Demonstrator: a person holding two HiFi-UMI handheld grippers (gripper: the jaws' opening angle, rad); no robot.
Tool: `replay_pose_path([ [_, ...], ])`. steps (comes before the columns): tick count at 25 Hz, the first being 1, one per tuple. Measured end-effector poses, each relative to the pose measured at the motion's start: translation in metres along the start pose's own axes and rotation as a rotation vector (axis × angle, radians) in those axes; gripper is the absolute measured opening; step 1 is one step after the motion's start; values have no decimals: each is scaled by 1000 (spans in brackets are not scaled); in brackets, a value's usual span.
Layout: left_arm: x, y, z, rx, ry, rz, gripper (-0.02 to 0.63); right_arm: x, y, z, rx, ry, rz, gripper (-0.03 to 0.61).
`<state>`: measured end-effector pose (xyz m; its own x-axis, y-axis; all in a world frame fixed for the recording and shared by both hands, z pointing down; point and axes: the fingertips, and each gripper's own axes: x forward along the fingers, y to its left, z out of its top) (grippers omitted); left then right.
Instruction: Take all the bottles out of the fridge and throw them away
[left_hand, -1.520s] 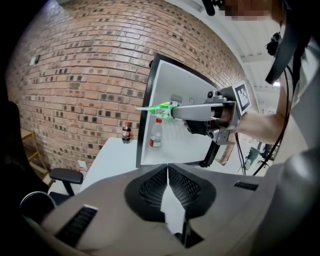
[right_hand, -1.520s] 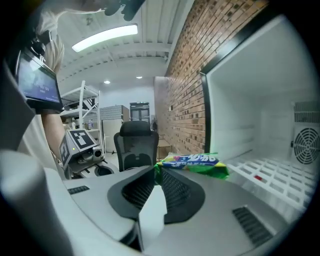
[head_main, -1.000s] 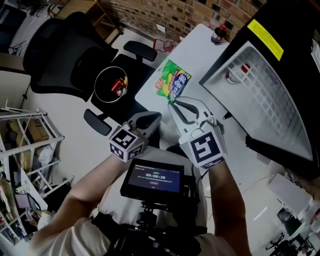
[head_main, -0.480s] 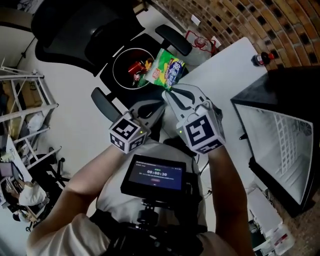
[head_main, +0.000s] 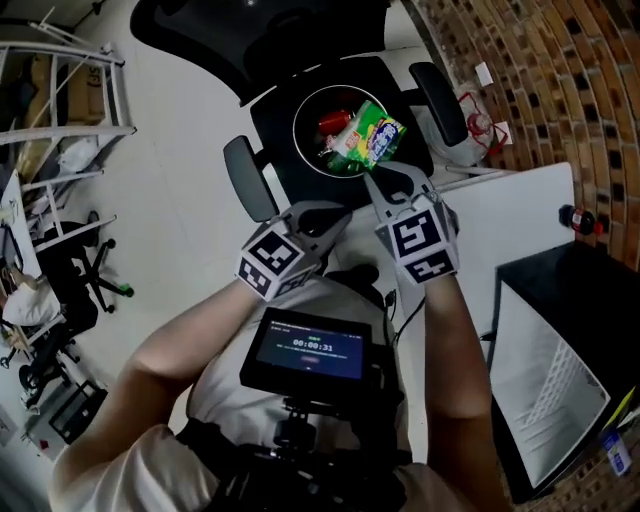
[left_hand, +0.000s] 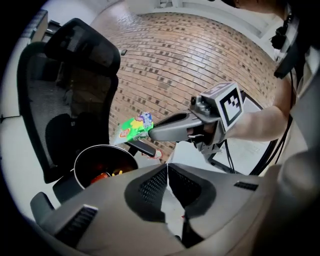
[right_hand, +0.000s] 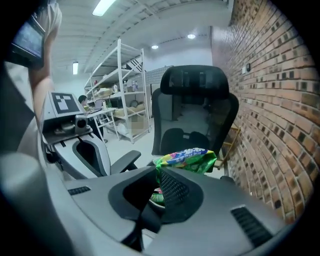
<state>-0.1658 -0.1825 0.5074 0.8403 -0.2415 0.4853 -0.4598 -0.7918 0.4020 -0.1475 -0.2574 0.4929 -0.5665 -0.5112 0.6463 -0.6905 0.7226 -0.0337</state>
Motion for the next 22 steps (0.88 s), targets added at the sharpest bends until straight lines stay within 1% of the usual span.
replay_pose_path([
  [5, 2, 23, -6, -46, -13, 57, 17, 55, -7, -30, 44, 85, 58, 25],
  [10, -2, 42, -10, -85, -23, 86, 17, 111, 0, -38, 49, 165, 137, 26],
  [13, -7, 53, -15, -110, -27, 115, 17, 143, 1, -47, 17, 239, 180, 26],
  [17, -14, 73, -21, -145, -35, 158, 17, 180, -3, -56, 9, 326, 217, 26],
  [20, -18, 83, -23, -170, -43, 185, 17, 202, -3, -80, 2, 429, 249, 26],
  [22, -20, 86, -24, -186, -49, 194, 17, 212, -4, -97, 36, 490, 258, 26],
])
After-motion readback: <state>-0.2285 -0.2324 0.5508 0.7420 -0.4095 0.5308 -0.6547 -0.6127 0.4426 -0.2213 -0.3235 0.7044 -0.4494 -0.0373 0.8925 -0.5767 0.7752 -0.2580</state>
